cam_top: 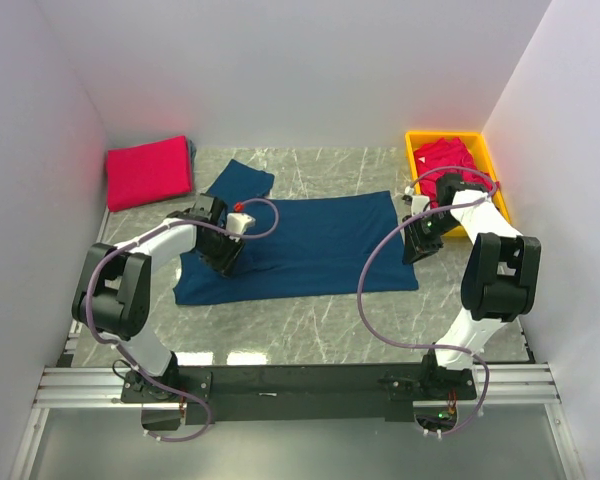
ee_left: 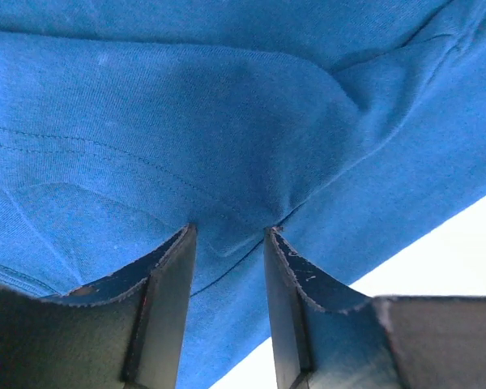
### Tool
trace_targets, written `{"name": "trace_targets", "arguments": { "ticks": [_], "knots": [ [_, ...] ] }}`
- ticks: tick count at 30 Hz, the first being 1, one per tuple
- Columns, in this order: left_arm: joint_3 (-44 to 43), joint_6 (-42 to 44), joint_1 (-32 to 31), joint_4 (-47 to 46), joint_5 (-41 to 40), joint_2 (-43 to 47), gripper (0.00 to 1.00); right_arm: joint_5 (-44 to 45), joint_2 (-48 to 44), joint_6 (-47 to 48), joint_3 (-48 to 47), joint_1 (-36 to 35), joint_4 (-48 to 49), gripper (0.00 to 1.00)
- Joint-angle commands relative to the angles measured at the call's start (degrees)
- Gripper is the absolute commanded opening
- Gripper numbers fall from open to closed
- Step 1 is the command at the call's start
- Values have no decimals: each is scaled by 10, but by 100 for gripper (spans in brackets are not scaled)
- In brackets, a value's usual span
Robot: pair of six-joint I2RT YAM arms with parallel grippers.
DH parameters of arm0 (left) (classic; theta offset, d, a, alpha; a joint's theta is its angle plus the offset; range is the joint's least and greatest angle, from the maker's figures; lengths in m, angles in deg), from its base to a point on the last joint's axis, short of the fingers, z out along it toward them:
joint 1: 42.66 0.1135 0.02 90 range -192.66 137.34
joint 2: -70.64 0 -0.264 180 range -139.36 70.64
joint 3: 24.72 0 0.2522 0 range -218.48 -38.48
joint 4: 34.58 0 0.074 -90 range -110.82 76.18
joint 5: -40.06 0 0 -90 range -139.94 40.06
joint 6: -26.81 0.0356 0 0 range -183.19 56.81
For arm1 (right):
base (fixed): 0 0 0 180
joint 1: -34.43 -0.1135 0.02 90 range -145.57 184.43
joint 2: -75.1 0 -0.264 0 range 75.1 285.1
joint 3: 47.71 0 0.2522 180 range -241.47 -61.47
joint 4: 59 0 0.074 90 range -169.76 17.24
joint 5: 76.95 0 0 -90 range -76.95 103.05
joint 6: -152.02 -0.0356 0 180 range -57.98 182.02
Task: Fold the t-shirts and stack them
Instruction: Fold the tshirt
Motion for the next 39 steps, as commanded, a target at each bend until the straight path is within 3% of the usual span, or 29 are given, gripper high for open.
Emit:
{"name": "trace_targets", "arguments": {
  "ticks": [1,4,8,13,19,39],
  "knots": [
    [8,-1,-4,-19,-13,-1,45,3,2,2,1,-3,11,27],
    [12,1,-4,-24,-16,-4,40,2,4,2,7,-3,13,27],
    [2,-1,-4,-22,-16,-7,23,3,3,4,7,-3,12,27],
    [-14,-5,-4,-15,-20,-3,11,0,5,6,7,-3,10,27],
    [-66,-3,-5,16,-11,6,2,-3,9,9,16,-3,15,27],
    [-251,-32,-53,-18,-13,-122,4,0,17,16,28,-3,11,27]
  ]
}}
